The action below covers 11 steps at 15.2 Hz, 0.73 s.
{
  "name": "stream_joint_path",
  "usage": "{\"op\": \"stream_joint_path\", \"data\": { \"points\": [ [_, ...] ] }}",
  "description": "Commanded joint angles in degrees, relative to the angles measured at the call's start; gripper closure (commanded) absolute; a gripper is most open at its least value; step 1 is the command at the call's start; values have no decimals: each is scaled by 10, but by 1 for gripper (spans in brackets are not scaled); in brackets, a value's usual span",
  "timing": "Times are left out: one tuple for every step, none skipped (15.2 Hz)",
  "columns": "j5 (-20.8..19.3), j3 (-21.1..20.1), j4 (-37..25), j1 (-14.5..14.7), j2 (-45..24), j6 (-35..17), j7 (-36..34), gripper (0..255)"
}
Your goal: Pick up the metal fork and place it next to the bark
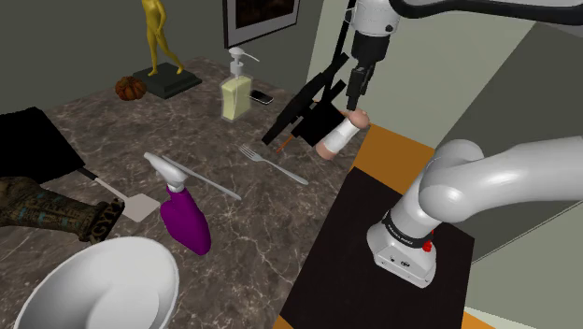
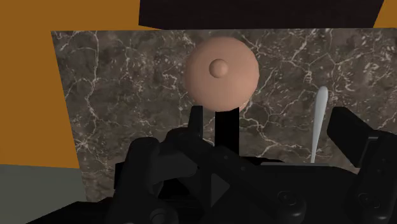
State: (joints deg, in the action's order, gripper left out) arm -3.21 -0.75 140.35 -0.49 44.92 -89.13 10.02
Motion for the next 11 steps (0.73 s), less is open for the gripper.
{"op": "stream_joint_path", "data": {
  "points": [
    [0,0,0,0,0,0,0,0],
    [7,-5,19,3,5,-27,-9,0],
    [15,-11,38,6,8,-54,-19,0],
    [22,-17,55,9,10,-82,-28,0],
    [29,-23,72,13,11,-110,-37,0],
    [36,-30,88,16,11,-139,-46,0],
    [43,-36,103,20,9,-169,-55,0],
    [50,-43,117,24,6,-199,-64,0],
    [56,-51,130,28,0,-231,-73,0],
    [62,-58,143,32,-6,-262,-83,0],
    [64,-61,154,40,-15,-295,-95,0]
  ]
}}
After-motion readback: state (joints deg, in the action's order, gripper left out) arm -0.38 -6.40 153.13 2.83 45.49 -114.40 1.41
